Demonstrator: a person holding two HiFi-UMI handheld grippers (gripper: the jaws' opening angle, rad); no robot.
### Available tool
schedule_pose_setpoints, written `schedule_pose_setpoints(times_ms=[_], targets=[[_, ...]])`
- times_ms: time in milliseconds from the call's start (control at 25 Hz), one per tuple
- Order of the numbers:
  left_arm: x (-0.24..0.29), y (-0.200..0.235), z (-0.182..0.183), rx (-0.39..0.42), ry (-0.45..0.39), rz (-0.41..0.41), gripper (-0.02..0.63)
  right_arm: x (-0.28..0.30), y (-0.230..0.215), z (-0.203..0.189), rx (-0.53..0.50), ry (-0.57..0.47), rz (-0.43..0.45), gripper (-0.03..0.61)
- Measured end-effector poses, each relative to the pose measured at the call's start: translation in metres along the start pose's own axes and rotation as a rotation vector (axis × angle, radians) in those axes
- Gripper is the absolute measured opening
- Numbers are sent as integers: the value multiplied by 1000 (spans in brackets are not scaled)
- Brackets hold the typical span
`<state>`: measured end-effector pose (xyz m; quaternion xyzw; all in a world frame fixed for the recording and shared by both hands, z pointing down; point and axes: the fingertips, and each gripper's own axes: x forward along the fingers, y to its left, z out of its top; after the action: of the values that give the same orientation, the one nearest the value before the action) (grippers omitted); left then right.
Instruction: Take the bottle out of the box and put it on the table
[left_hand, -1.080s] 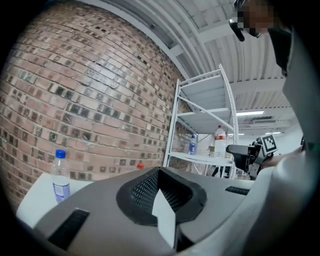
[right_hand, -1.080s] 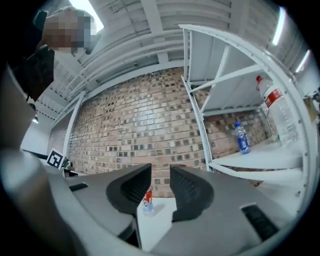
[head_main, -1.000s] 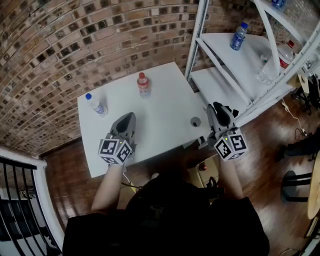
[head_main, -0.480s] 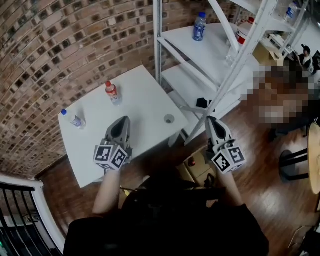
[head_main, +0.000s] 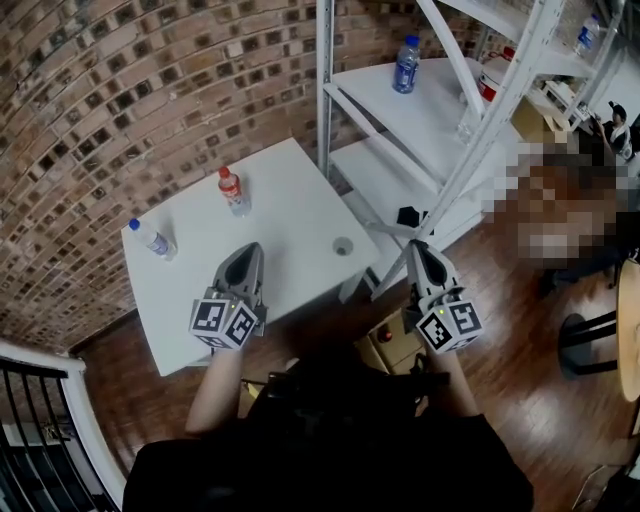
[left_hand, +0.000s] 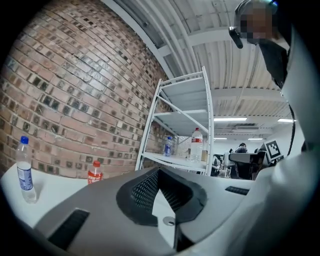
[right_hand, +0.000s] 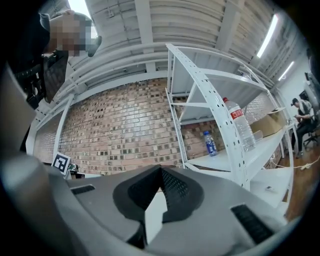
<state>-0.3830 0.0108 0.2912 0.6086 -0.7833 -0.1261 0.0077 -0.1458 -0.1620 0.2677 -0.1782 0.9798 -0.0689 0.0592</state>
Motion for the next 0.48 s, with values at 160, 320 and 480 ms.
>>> schedule_pose_setpoints(times_ms=[160, 320, 480], targets=[[-6, 9, -3, -4, 4, 28, 5, 5, -2, -5, 29, 5, -4, 3], [-11, 16, -9, -15, 12, 52, 5, 6, -7, -10, 40, 15, -14, 2], [-11, 19, -12, -17, 18, 67, 5, 7, -8, -15, 51, 31, -18, 2]])
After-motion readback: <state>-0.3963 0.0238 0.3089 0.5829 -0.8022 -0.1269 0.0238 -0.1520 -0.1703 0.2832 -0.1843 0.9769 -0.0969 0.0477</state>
